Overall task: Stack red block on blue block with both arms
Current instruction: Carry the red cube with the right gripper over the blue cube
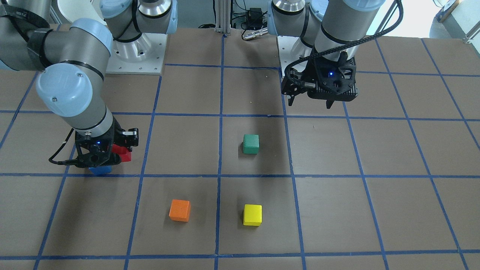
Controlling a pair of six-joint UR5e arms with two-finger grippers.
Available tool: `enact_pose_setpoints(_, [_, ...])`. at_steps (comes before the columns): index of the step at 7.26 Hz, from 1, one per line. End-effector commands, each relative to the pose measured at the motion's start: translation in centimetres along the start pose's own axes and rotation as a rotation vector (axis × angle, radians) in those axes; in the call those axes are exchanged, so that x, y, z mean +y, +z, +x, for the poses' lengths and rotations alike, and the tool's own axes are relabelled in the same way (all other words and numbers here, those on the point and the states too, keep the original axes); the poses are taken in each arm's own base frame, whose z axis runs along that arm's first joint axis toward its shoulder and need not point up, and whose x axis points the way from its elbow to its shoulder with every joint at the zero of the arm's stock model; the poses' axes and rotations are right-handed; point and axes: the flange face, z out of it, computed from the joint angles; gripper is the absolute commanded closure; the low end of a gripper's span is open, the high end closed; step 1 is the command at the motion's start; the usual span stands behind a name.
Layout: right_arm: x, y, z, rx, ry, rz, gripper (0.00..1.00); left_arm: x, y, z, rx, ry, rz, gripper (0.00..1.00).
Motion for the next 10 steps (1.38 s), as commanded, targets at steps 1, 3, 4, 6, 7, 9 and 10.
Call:
enact_pose_setpoints(1, [1.3, 1.9, 4.2, 0.006, -0.066, 0.043, 1.00, 0.0, 0.0, 0.0, 0.000, 0.000, 0.002, 0.00])
enact_pose_setpoints(3, [1.9, 2.9, 5.6, 0.010, -0.099, 0.051, 1.00, 0.0, 0.0, 0.0, 0.000, 0.001, 0.002, 0.00])
enact_pose_setpoints(4, [2.3, 3.6, 6.5, 0.003, -0.106, 0.040, 1.00, 0.0, 0.0, 0.0, 0.000, 0.001, 0.002, 0.00])
enact_pose_setpoints(6, [2.5, 4.0, 7.5, -0.001, -0.141, 0.033, 1.00, 0.0, 0.0, 0.0, 0.000, 0.000, 0.002, 0.00])
enact_pose_setpoints(7, [2.6, 4.1, 7.6, -0.004, -0.138, 0.031, 1.00, -0.1, 0.1, 0.0, 0.000, 0.000, 0.000, 0.00])
enact_pose_setpoints(9, [2.8, 5.2, 7.5, 0.010, -0.134, 0.064, 1.00, 0.0, 0.0, 0.0, 0.000, 0.000, 0.002, 0.00])
enact_pose_setpoints(10, [2.6, 5.5, 7.5, 0.028, -0.129, 0.105, 1.00, -0.1, 0.1, 0.0, 0.000, 0.000, 0.000, 0.00])
